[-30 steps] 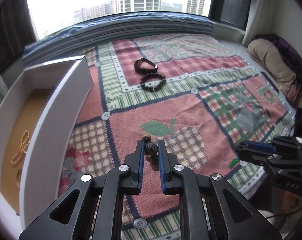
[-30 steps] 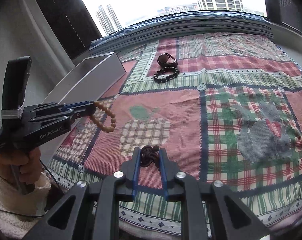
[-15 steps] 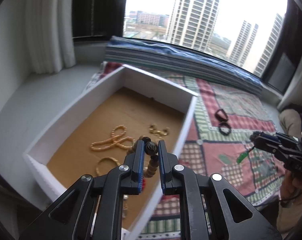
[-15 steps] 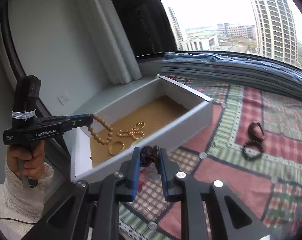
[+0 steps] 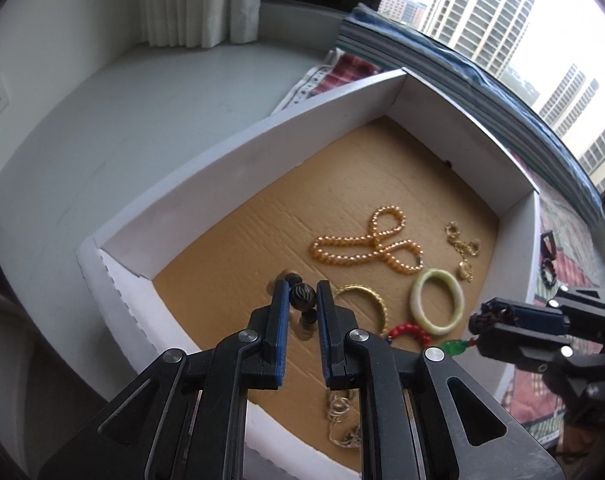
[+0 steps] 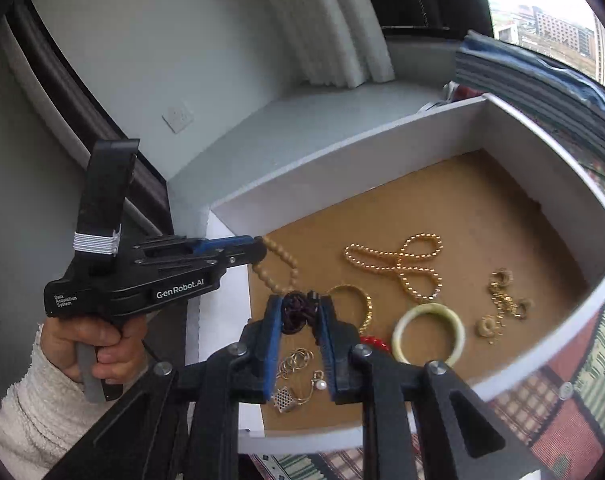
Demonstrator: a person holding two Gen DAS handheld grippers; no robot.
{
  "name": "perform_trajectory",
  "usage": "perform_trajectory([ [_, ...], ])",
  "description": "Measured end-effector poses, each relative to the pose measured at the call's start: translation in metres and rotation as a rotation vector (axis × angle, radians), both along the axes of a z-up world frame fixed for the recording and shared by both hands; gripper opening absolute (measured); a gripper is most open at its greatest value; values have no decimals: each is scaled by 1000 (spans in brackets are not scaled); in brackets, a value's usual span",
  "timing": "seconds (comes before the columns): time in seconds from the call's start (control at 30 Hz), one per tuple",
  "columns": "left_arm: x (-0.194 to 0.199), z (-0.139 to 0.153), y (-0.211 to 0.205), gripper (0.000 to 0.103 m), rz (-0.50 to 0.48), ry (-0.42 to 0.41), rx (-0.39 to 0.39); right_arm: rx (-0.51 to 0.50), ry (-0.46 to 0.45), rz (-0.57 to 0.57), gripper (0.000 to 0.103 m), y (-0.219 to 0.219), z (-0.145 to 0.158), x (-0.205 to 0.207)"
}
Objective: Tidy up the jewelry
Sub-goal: 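Carry the wooden bracelet and jade pendant with both tools over the box, then open both tools to drop the bracelet and pendant into the box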
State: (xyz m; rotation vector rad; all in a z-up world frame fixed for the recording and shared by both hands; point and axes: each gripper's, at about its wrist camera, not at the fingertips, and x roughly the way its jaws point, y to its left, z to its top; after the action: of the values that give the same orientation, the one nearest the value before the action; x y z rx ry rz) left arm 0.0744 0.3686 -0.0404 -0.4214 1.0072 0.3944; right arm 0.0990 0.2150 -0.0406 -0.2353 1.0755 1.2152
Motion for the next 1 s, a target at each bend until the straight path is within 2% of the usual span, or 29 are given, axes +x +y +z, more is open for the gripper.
perform_trajectory([
  [0.13,-3,-11,18,13,39,37,33,-53,78,49,21,37,-27,-8],
  [0.17,-4,-13,20,22,51,53,53,-75,94,63,21,44,-33,-9],
  [0.2,-5,-15,22,32,63,67,69,-96,101,66,25,48,-39,-9],
  [0.23,-7,-15,24,55,77,67,80,-99,102,59,38,48,-41,-10],
  [0.27,-11,-14,24,67,86,53,90,-89,99,49,43,44,-40,-10],
  [0.3,-16,-12,23,69,90,42,100,-78,94,37,47,38,-38,-11],
  [0.4,-22,-6,14,69,83,21,108,-60,49,-12,48,11,-26,-13],
  [0.53,-27,13,-23,76,27,-49,112,-62,-103,-86,65,-41,-9,-29],
  [0.67,-30,27,-80,85,-71,-123,102,-65,-220,-173,65,-106,-7,-46],
  [0.83,-24,22,-160,86,-222,-164,15,-104,-250,-314,65,-194,-22,-55],
  [1.0,-11,-5,-235,86,-355,-130,-64,-158,-237,-466,65,-275,-37,-70],
])
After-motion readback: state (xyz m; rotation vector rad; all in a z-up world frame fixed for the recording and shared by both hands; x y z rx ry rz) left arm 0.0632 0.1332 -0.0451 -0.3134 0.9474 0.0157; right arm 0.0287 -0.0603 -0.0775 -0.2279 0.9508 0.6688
